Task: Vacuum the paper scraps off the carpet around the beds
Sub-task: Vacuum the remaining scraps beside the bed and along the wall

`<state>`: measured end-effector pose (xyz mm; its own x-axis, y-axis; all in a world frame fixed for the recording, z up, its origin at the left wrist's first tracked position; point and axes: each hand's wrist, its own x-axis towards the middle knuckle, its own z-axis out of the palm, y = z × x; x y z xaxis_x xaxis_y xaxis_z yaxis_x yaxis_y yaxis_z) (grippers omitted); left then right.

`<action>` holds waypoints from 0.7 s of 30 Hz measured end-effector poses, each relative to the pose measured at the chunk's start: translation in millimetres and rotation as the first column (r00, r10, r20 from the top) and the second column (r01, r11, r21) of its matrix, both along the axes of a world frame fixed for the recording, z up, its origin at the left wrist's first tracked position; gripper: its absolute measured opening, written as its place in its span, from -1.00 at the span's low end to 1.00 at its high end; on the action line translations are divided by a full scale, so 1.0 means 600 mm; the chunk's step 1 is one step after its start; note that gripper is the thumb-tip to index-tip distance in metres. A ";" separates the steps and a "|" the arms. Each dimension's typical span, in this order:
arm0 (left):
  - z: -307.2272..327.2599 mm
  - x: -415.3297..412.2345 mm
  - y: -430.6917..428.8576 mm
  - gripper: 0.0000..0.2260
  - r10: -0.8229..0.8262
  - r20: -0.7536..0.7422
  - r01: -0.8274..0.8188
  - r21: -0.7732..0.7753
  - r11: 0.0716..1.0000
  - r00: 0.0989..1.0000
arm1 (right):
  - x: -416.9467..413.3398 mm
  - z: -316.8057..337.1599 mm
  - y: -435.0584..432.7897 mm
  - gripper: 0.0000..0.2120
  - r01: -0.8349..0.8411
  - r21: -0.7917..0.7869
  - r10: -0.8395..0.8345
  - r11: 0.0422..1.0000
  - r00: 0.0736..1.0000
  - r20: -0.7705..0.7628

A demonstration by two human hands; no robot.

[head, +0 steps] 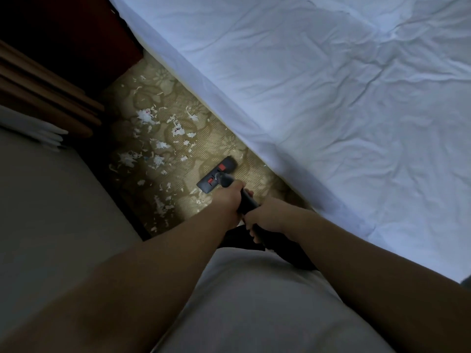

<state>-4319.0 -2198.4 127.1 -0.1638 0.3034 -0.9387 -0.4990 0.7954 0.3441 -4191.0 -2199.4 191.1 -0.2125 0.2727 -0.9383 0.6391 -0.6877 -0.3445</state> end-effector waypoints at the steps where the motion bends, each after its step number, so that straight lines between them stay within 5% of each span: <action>1: -0.001 0.023 -0.010 -0.85 -0.014 0.001 0.014 -0.004 1.000 1.000 | 0.021 0.004 -0.011 -0.85 -0.006 -0.003 0.006 1.000 1.000 0.006; 21: 0.006 0.569 -0.281 -0.88 -0.300 0.108 0.306 -0.049 0.951 0.948 | 0.548 0.050 -0.324 -0.79 0.204 -0.036 -0.197 0.978 0.971 0.134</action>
<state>-3977.7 -2367.2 130.7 0.0202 0.2632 -0.9645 -0.2597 0.9330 0.2492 -3862.0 -2393.9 221.2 -0.0344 0.2503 -0.9676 0.5232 -0.8203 -0.2308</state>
